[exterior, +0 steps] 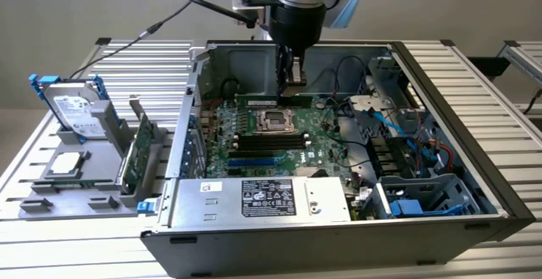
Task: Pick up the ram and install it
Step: 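Insert the ram into the slot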
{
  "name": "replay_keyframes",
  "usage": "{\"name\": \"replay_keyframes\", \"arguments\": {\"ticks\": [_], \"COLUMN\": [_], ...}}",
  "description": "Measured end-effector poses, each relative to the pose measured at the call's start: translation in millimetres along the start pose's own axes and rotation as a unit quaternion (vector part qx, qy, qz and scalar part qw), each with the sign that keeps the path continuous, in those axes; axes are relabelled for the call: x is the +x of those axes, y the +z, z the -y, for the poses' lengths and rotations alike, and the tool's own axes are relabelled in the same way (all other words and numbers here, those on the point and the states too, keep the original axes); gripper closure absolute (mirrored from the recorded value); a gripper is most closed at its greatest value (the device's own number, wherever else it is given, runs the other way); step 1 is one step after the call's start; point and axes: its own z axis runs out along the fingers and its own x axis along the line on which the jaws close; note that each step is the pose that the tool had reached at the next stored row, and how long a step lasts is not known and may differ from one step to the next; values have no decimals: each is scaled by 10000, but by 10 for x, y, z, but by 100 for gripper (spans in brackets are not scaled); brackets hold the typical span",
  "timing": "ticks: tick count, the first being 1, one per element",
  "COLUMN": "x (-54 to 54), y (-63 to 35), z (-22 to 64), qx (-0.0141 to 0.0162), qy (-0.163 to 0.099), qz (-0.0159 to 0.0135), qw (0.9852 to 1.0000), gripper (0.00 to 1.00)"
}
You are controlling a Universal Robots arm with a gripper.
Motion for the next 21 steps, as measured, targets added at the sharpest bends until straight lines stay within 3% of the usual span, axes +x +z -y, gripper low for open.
{"name": "replay_keyframes", "arguments": {"ticks": [21], "x": [-5], "y": [382], "z": [22], "qx": [0], "qy": [1], "qz": [0], "qw": [10000], "gripper": [86]}}
